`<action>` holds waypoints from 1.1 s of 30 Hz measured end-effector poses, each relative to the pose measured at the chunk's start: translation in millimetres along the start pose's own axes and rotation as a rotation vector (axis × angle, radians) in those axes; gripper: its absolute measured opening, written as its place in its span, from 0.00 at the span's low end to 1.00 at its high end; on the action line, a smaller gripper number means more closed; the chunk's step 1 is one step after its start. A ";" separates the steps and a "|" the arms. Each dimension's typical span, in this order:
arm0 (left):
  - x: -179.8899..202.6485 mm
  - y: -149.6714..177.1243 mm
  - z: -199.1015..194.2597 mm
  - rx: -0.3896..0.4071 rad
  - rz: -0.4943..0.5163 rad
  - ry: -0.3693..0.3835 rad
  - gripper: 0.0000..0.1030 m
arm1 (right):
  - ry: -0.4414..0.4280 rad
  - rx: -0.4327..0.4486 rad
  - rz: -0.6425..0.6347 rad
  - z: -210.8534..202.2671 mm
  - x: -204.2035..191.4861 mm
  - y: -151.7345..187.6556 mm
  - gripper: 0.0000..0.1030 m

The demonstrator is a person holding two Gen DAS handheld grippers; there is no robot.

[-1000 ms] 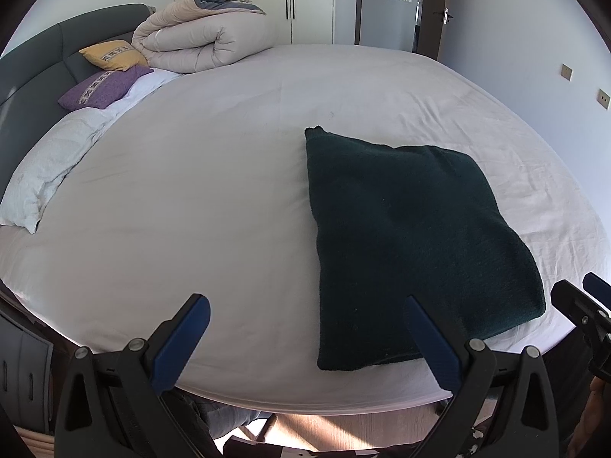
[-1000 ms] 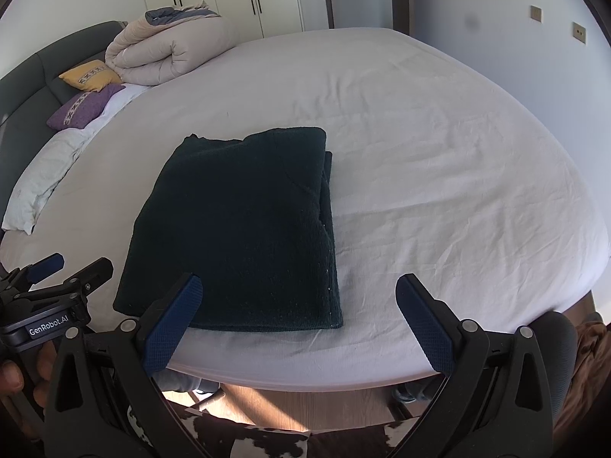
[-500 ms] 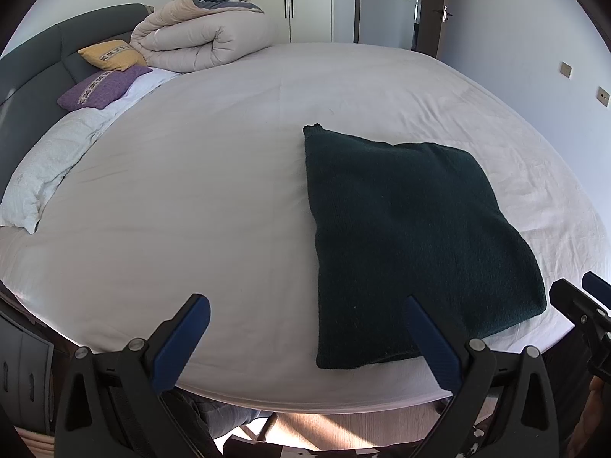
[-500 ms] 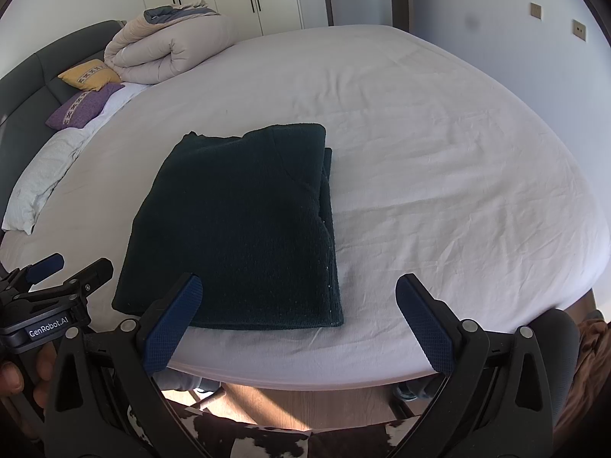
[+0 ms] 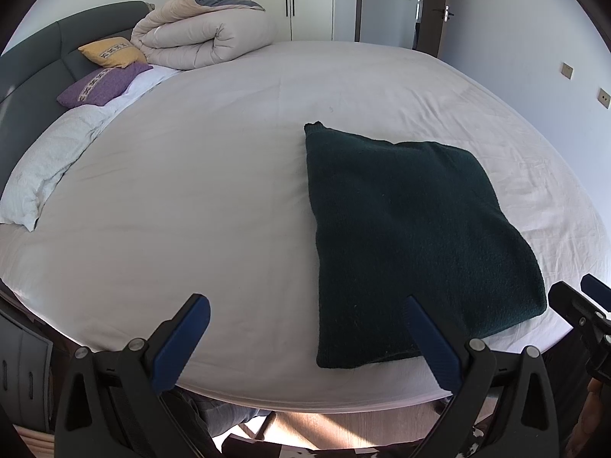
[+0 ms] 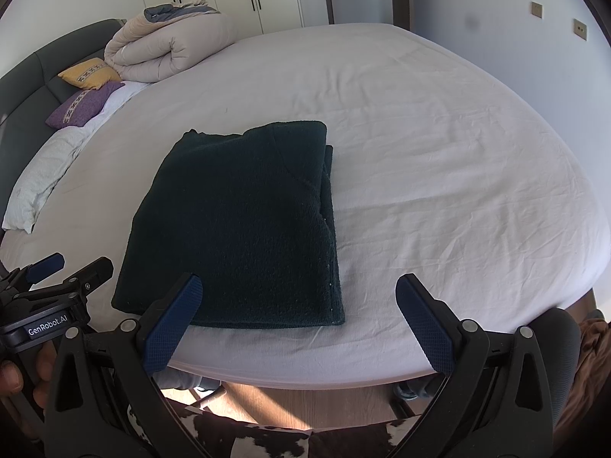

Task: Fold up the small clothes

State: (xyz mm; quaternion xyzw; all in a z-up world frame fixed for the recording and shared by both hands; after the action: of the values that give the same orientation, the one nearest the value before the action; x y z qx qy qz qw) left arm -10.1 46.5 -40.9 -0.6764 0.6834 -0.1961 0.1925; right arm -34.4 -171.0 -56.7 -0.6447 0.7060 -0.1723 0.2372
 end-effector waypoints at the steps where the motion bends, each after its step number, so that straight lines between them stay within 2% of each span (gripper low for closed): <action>1: 0.0 0.1 0.0 0.000 0.000 0.000 1.00 | 0.000 0.000 0.001 -0.1 -0.1 0.1 1.00; 33: -4.2 0.9 2.9 -0.013 -0.005 0.005 1.00 | -0.001 -0.005 -0.001 1.9 -0.4 2.5 1.00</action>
State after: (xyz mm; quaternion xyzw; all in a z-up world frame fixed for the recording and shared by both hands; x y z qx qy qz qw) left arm -9.3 50.7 -43.8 -0.6789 0.6835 -0.1937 0.1858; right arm -35.3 -170.2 -59.6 -0.6458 0.7059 -0.1703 0.2359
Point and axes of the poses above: each gripper's, at about its wrist camera, not at the fingertips, and z roughly the way its jaws point, x to its right, y to its underside, the point moved 4 cm from there along z, roughly the way its jaws point, and after that the axes turned 6 degrees about -x, right-handed, at the moved point
